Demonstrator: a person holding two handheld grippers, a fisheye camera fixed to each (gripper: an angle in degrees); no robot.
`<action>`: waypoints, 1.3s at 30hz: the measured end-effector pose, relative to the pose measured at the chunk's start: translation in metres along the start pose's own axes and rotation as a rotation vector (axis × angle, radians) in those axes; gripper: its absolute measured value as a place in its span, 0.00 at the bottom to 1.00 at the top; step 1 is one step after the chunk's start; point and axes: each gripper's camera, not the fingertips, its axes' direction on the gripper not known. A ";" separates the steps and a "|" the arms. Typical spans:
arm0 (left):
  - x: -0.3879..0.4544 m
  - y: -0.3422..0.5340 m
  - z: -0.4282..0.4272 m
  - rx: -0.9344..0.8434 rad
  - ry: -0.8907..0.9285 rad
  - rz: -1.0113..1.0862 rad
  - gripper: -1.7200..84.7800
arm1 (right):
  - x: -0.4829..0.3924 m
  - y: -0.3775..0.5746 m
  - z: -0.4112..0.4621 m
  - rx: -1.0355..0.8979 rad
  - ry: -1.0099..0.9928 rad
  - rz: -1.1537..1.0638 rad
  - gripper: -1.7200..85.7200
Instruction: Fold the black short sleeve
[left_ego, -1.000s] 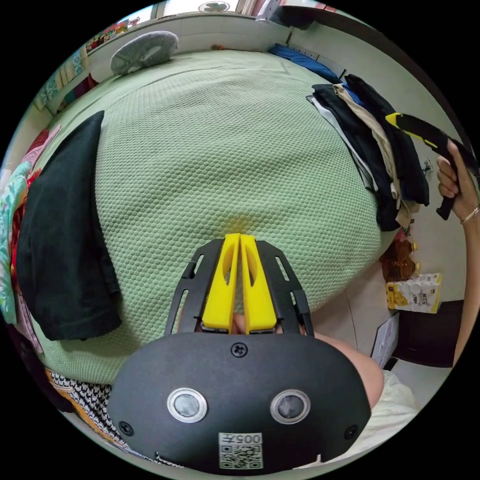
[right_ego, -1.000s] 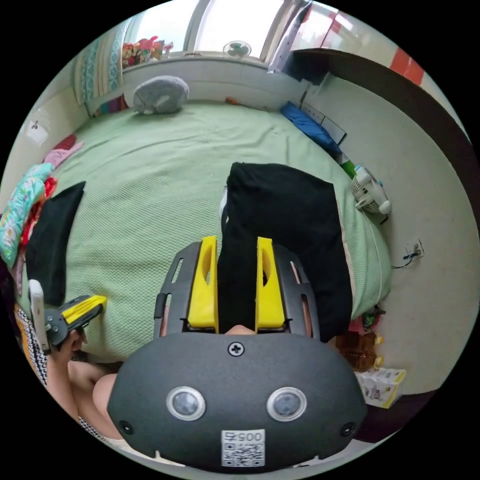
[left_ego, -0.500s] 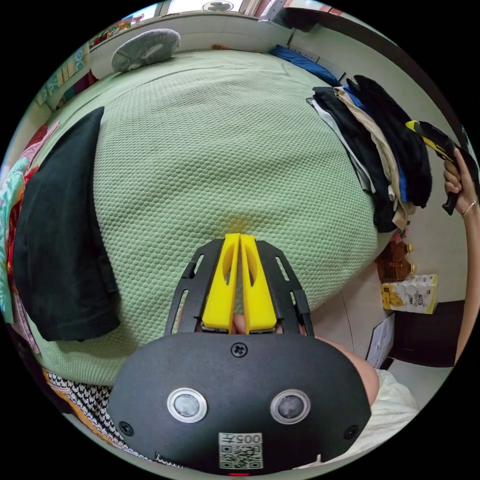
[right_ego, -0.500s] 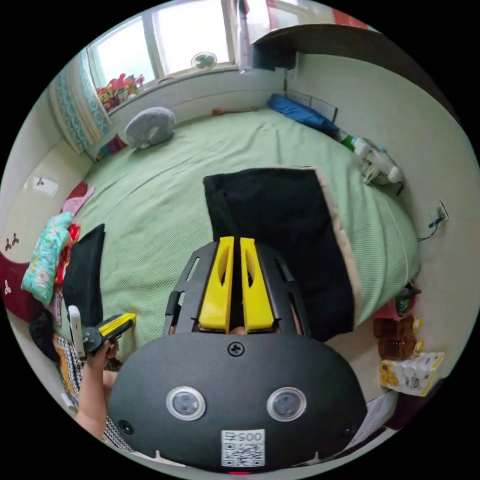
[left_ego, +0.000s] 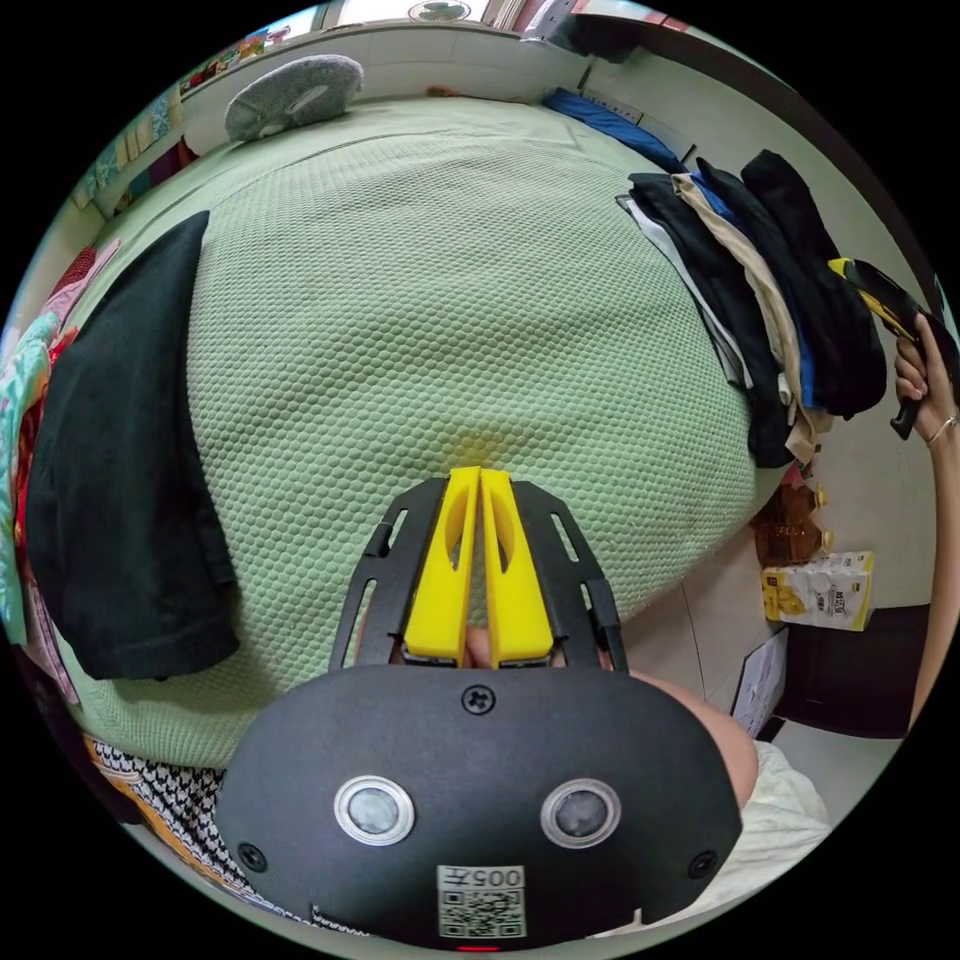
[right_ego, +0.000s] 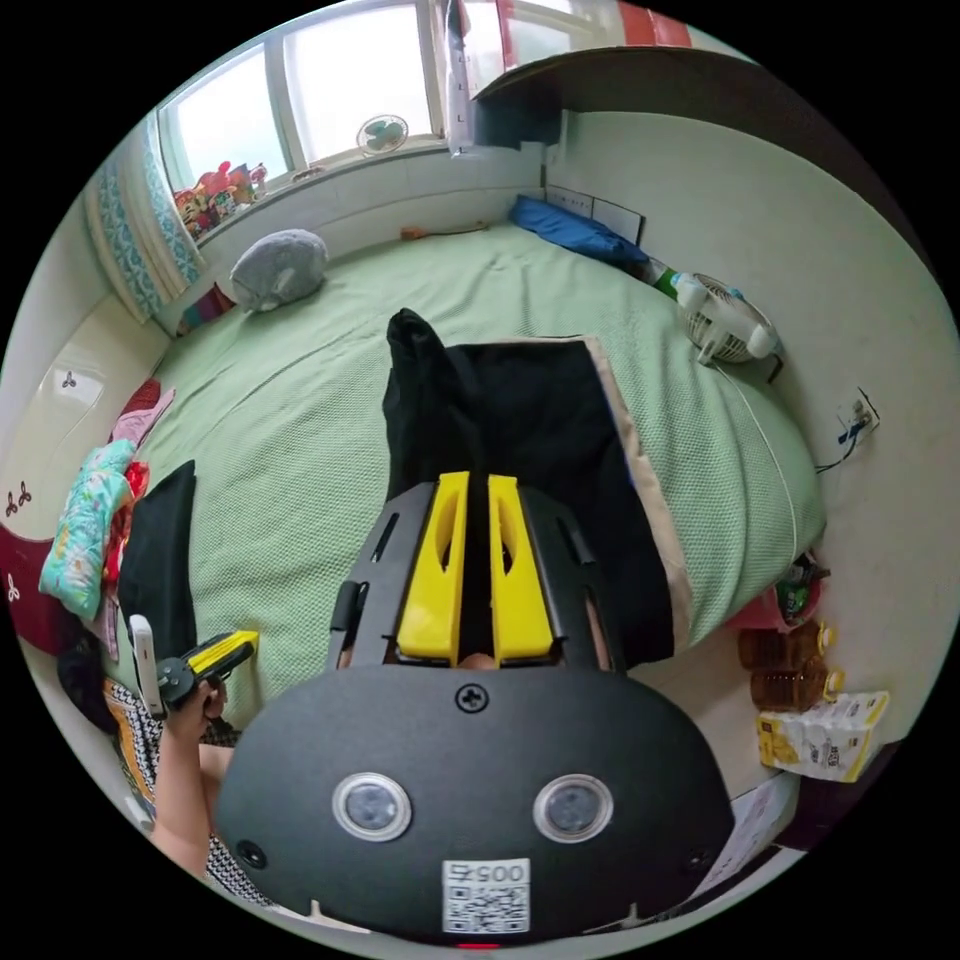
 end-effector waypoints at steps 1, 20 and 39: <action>-0.001 0.000 0.000 -0.002 0.004 -0.003 0.01 | -0.008 -0.001 0.003 -0.009 0.002 -0.038 0.07; -0.015 0.009 -0.013 -0.014 0.017 -0.013 0.01 | -0.100 -0.014 0.042 -0.126 0.315 -0.322 0.12; -0.026 0.038 -0.041 -0.044 -0.011 -0.014 0.01 | -0.019 -0.044 -0.012 -0.026 -0.158 -0.081 0.03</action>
